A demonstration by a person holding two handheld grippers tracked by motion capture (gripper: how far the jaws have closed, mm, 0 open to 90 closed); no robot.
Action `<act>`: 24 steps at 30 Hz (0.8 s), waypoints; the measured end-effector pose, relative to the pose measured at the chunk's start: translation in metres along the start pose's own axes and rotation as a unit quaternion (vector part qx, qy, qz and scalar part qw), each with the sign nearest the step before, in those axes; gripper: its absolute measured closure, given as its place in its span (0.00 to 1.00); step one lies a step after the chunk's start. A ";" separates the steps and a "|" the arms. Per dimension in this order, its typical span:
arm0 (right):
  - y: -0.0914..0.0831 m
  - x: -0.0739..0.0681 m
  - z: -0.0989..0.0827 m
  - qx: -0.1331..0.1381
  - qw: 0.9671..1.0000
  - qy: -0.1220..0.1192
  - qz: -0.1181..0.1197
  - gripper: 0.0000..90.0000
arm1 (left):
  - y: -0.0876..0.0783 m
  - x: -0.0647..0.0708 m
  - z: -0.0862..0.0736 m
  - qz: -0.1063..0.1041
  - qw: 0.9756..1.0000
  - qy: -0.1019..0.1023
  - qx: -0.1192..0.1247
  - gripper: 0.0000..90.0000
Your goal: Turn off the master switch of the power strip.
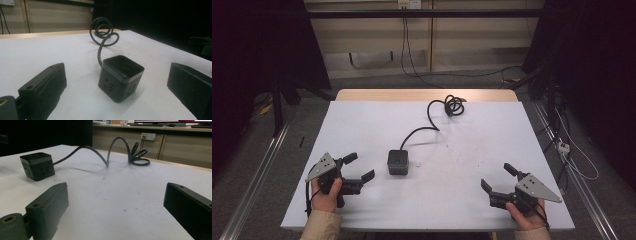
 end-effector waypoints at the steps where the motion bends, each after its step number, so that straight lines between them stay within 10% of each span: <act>1: 0.000 0.000 0.000 0.000 1.000 0.000 0.000 0.06 | 0.000 0.000 0.000 0.000 1.000 0.001 0.000 0.02; 24: -0.009 0.001 -0.004 0.002 1.000 0.003 -0.010 0.06 | 0.025 0.008 0.015 -0.010 1.000 -0.013 -0.024 0.02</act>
Point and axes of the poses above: each handheld gripper's, and its own axes: y roughly forward along the jaws, z roughly out of its top, x roughly to its right, the point moved 4 cm from there along y, roughly forward along the jaws, and after that the axes turned 12 degrees about -x, right-handed, at the moved point
